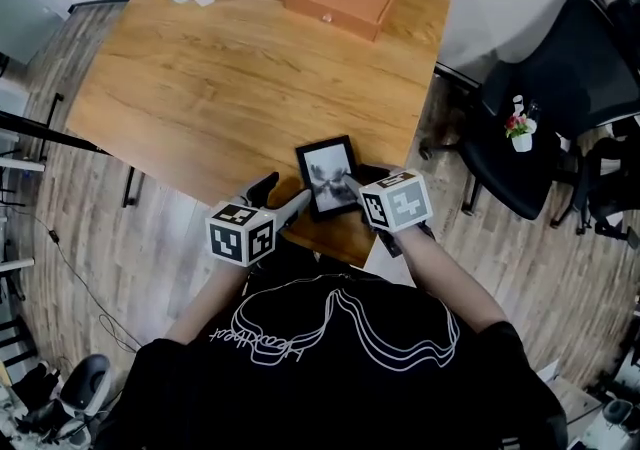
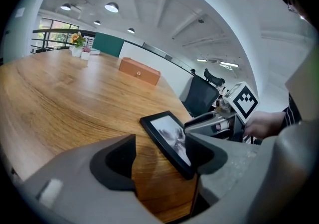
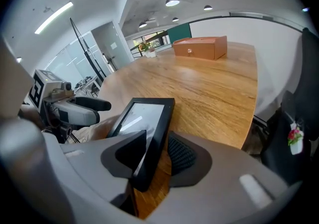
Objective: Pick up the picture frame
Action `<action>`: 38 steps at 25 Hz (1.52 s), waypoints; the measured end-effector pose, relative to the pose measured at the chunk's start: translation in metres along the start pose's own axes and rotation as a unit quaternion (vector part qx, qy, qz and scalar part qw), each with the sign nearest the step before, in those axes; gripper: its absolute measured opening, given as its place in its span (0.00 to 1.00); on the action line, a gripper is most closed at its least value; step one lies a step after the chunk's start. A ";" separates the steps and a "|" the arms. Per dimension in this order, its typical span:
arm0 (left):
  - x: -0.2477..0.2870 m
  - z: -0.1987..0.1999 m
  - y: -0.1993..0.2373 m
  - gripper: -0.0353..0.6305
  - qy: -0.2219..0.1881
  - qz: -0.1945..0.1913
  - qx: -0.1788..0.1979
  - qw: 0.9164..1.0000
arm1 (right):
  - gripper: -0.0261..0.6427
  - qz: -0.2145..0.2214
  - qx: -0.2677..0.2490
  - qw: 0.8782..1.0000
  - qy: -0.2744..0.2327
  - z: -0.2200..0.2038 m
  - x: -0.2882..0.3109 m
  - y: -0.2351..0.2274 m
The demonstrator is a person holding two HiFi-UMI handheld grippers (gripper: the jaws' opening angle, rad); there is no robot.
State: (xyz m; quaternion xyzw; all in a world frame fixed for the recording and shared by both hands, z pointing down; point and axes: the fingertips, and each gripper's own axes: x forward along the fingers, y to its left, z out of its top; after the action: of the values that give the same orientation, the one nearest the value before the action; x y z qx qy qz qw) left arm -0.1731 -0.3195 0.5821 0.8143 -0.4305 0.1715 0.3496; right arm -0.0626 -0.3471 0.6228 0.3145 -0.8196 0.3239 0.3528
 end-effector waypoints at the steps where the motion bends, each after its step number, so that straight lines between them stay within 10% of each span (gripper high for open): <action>1: 0.001 -0.001 -0.001 0.52 0.002 -0.001 0.000 1.000 | 0.26 0.002 0.010 1.000 -0.001 0.000 0.001 0.000; 20: 0.021 -0.008 -0.013 0.50 0.028 -0.012 -0.006 1.000 | 0.19 0.091 0.200 0.976 -0.003 0.003 0.001 -0.013; 38: 0.047 -0.004 -0.034 0.32 0.058 -0.057 -0.058 0.995 | 0.20 0.116 0.194 0.974 -0.004 0.002 0.002 -0.012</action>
State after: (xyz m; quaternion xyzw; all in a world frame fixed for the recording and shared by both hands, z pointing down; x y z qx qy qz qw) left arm -0.1186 -0.3309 0.5976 0.8044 -0.3717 0.1731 0.4299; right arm -0.0556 -0.3565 0.6269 0.2808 -0.7734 0.5142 0.2421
